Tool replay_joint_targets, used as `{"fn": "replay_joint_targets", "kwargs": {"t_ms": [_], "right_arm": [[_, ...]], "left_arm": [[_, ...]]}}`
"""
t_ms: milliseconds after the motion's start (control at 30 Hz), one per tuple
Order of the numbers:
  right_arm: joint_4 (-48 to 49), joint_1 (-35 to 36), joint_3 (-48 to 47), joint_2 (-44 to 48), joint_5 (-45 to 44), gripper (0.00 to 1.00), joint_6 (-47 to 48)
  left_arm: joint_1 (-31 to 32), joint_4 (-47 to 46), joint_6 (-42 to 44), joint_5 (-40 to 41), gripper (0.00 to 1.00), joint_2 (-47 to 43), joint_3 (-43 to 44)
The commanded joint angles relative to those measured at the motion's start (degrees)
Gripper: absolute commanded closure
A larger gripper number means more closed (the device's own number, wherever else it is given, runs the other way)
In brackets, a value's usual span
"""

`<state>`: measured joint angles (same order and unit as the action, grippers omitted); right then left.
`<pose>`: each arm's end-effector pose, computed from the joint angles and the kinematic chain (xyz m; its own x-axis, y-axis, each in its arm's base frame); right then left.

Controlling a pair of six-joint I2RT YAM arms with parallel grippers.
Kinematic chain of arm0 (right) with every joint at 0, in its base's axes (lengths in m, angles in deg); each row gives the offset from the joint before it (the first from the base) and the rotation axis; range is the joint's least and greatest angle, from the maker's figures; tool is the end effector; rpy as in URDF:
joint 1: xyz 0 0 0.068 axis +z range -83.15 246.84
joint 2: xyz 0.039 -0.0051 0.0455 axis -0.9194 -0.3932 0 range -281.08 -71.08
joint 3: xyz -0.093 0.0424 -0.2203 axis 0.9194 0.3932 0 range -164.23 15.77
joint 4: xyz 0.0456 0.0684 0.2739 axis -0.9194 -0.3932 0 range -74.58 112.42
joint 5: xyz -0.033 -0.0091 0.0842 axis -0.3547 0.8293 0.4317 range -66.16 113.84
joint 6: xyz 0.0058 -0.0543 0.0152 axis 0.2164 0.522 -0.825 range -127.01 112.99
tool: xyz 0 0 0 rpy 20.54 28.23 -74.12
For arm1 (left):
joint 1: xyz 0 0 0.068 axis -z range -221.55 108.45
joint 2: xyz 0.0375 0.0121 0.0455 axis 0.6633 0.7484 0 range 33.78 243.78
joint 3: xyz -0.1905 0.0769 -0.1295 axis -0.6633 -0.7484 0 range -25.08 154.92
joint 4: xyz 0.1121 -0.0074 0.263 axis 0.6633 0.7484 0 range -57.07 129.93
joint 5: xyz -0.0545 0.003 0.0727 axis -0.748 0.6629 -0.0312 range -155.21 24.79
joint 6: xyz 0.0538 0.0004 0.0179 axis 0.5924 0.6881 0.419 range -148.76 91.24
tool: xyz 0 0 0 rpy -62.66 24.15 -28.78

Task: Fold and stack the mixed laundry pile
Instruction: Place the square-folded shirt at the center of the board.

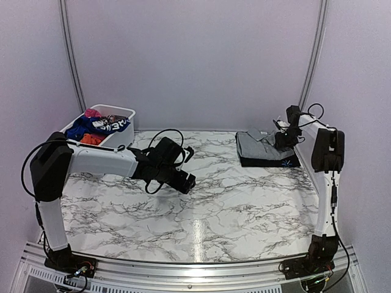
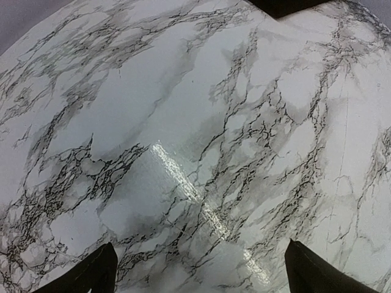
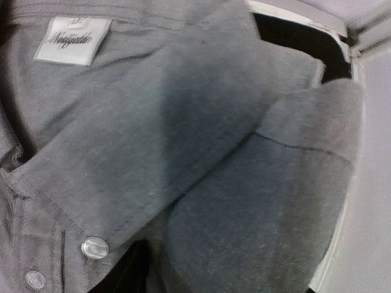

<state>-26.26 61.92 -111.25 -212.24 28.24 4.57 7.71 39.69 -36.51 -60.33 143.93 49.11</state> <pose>0.5290 -0.0426 0.1505 -0.8785 -0.1251 -0.4611 -0.1282 0.9914 -0.0247 0.2886 -0.3298 0.1445 -0.5351 0.4152 -0.7357 0.6478 0.7606 -0.0419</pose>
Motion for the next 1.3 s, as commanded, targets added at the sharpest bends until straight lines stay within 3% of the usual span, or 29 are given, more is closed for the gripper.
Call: {"fn": "replay_joint_targets", "kwargs": {"t_ms": [0, 133, 233, 333, 400, 600, 867, 1067, 1267], "right_arm": [[3.27, -0.59, -4.39, 0.91, -13.83, 0.38, -1.69], [4.01, -1.2, -4.5, 4.3, -19.88, 0.21, -3.84], [3.93, -2.31, -4.41, 7.47, -13.69, 0.19, -5.85], [3.91, -2.54, -1.55, 10.85, -4.43, 0.23, -7.49], [3.91, -2.54, 1.28, 12.96, 3.1, 0.33, -8.46], [11.03, -2.61, 17.83, 19.02, 18.26, 0.5, -16.35], [22.71, -5.59, 31.62, 16.55, 24.99, 0.51, -23.99], [22.66, -9.95, 29.92, 12.18, 23.44, 0.5, -23.35], [21.44, -11.95, 25.07, 13.46, 25.95, 0.44, -23.6]], "left_arm": [[-0.96, 1.98, -1.12, -0.27, 0.01, 0.67, 0.96], [-1.86, 2.1, -2.68, -0.56, 0.01, 0.77, 1.37], [-2.19, 2.11, -3.05, -0.57, 0.01, 0.74, 1.78], [-2.36, 2.11, -3.06, -0.08, 0.01, 0.82, 2.16], [-2.49, 2.11, -3.14, -0.03, 0.01, 1.01, 2.34], [-2.76, 2.11, -3.51, -0.17, 0.01, 1.61, 2.97], [-4.08, 1.48, -6.39, -2.19, 0.01, 0.43, 3.1], [-5.99, 0.36, -10.14, -2.84, 0.01, -1.86, 2.36], [-8.47, -1.83, -15.76, -4.6, 0.01, -3.96, 1.68]]}}
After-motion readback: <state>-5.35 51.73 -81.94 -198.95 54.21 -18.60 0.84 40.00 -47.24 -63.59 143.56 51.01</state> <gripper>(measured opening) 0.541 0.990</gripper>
